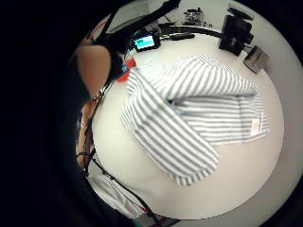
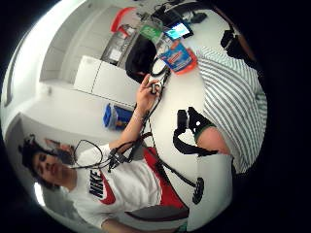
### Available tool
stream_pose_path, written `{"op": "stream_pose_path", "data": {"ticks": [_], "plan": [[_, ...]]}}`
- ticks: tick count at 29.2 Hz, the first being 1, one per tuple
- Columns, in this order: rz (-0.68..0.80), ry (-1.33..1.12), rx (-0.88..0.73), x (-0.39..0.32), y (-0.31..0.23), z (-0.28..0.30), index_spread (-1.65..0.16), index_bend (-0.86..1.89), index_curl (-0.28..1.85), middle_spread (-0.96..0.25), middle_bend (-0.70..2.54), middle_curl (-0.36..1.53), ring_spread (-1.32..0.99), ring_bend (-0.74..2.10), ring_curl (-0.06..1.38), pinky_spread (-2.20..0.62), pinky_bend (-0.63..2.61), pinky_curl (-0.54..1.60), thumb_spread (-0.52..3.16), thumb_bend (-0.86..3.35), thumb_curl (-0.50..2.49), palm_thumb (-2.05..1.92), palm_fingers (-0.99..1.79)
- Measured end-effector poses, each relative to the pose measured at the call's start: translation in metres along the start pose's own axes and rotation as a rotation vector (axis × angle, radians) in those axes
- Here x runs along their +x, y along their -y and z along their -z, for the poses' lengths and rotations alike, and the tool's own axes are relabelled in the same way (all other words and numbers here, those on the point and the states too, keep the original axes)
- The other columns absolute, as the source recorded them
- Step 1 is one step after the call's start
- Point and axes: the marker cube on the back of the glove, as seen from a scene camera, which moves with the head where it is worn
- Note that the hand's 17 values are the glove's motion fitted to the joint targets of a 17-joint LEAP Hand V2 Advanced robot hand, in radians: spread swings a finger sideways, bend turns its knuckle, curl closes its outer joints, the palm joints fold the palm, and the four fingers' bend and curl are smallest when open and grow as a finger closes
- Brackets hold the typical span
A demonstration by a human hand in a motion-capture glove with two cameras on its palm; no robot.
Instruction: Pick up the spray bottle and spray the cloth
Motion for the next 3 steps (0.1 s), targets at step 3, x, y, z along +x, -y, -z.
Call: {"op": "stream_pose_path", "data": {"ticks": [3], "plan": [[-0.016, -0.022, -0.006, 0.0013, -0.0043, 0.0022, -0.37, 0.04, 0.01, -0.12, 0.60, 0.45, -0.07, 0.70, 0.40, 0.14, 0.60, 0.38, 0.87, -0.02, 0.51, 0.89, 0.49]]}}
